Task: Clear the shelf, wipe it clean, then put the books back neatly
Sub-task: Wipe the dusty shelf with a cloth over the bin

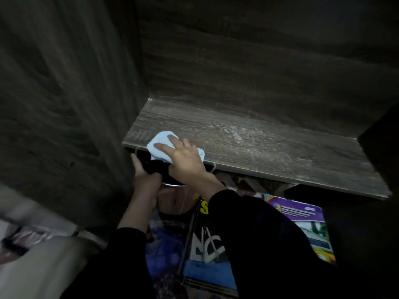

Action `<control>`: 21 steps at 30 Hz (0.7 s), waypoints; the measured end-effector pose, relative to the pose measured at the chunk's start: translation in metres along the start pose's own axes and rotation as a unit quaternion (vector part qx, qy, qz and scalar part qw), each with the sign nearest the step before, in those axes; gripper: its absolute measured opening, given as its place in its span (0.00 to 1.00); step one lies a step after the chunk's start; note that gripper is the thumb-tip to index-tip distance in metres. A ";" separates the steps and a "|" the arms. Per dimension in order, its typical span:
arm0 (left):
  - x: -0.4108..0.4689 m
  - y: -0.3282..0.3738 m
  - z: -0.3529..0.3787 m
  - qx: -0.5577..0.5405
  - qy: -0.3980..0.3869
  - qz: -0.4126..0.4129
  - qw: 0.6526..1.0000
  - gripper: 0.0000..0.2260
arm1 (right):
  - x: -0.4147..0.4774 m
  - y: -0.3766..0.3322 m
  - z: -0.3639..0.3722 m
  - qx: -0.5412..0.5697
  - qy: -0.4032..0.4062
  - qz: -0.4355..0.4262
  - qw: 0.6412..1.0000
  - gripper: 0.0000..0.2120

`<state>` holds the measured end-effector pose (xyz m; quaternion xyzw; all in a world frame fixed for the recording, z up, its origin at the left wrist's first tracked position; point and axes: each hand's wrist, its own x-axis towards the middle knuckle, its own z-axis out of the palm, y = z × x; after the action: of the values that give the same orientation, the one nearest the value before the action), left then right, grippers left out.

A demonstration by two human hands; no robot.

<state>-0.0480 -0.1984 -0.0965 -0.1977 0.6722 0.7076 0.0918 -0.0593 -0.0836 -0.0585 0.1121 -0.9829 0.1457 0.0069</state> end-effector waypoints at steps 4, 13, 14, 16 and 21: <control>-0.011 0.012 0.002 0.001 -0.008 0.001 1.000 0.45 | 0.006 0.012 -0.028 0.307 -0.002 0.010 0.952 0.27; -0.010 0.011 0.007 -0.036 -0.012 -0.045 0.998 0.42 | -0.038 0.130 -0.081 0.468 0.273 0.240 0.806 0.24; -0.010 0.011 0.007 -0.034 -0.010 -0.044 0.998 0.43 | -0.047 0.151 -0.088 0.425 0.319 0.262 0.805 0.23; -0.011 0.013 0.010 -0.045 -0.009 -0.043 0.998 0.43 | -0.071 0.198 -0.104 0.291 0.369 0.337 0.816 0.23; -0.009 0.012 0.011 -0.057 -0.018 -0.037 0.998 0.42 | -0.127 0.290 -0.135 0.062 0.334 0.497 0.798 0.24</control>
<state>-0.0467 -0.1873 -0.0817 -0.2144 0.6213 0.7443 0.1184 -0.0029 0.2538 -0.0183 -0.4478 -0.8289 0.2179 0.2549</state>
